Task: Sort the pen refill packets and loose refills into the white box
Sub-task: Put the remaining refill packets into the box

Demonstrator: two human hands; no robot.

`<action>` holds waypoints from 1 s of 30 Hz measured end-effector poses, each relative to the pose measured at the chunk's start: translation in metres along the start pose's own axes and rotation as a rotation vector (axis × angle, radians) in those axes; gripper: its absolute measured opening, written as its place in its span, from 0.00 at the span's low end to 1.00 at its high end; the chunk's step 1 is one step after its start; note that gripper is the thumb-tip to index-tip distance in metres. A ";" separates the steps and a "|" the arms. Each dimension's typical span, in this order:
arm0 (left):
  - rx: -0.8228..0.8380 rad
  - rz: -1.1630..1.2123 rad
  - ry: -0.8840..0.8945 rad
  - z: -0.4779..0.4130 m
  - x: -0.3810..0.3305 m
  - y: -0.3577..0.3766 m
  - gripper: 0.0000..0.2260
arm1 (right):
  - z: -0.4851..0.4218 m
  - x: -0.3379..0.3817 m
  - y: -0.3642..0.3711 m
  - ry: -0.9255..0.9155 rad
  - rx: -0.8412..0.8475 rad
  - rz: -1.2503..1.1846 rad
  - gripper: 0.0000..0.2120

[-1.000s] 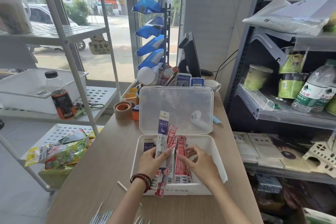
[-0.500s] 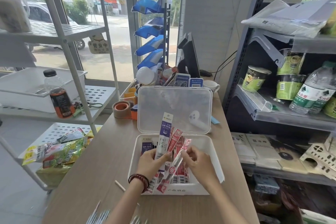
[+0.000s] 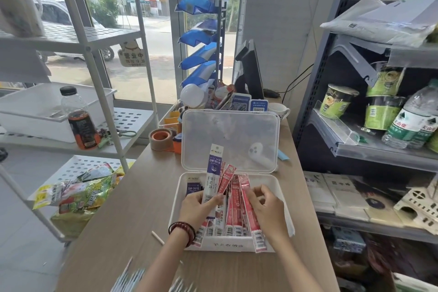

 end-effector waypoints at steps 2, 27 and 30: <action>-0.003 0.001 0.001 0.000 0.000 0.001 0.07 | 0.001 -0.001 0.004 0.001 0.079 0.040 0.07; -0.051 -0.067 0.015 0.000 0.000 -0.002 0.10 | -0.008 -0.012 0.014 0.008 0.227 0.114 0.18; -0.049 -0.065 0.001 -0.002 0.002 -0.003 0.11 | -0.011 -0.016 0.017 0.008 0.218 0.183 0.19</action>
Point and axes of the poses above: each hand's wrist, its own z-axis away from the middle knuckle, its own y-axis out of the palm, x = y × z, the point moved 4 cm from there along -z, towards the middle knuckle, and after that the axes turned 11 degrees about y, right-handed, at the moved point
